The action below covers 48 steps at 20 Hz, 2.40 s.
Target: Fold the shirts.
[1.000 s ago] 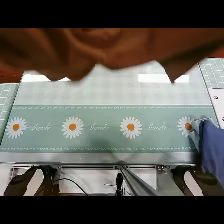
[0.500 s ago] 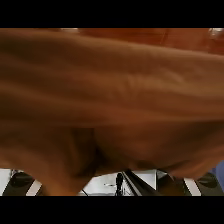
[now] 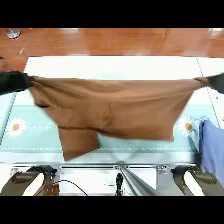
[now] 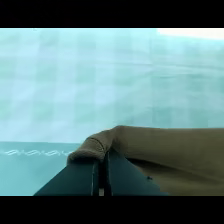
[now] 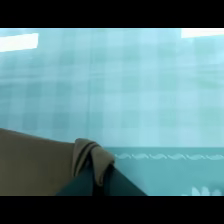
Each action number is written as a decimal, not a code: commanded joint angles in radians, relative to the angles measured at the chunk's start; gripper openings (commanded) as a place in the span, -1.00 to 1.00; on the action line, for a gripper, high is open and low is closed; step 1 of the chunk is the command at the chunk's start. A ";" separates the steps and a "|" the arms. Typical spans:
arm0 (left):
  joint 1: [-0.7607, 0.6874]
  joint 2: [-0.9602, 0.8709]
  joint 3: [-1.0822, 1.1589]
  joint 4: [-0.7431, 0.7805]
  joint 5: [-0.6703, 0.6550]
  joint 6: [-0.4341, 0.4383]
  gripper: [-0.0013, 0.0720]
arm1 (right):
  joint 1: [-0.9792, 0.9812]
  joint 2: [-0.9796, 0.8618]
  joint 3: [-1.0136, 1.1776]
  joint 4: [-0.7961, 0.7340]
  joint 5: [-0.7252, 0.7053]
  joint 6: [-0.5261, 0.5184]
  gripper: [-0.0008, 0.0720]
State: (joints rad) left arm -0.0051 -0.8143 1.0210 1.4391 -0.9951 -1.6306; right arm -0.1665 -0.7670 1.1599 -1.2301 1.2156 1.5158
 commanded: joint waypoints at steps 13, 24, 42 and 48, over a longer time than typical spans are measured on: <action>0.061 -0.553 0.099 -0.342 0.202 0.192 0.96 | -0.047 -0.895 0.367 0.568 -0.171 -0.178 0.75; 0.585 -0.492 -0.231 -0.554 -0.306 0.385 0.96 | -0.306 -0.329 -0.403 0.238 -0.039 -0.204 0.74; 0.359 -0.555 -0.325 -0.813 -0.188 0.616 -0.91 | -0.544 -0.078 -0.428 -0.048 0.018 -0.004 0.74; 0.360 -0.555 -0.309 -0.811 -0.191 0.616 -0.91 | -0.417 -0.204 -0.644 0.082 0.140 -0.147 0.74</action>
State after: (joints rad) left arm 0.3542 -1.3689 0.7040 0.6292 -1.1725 -1.0252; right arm -0.6277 -0.9077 0.5789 -1.1473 1.2903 1.4307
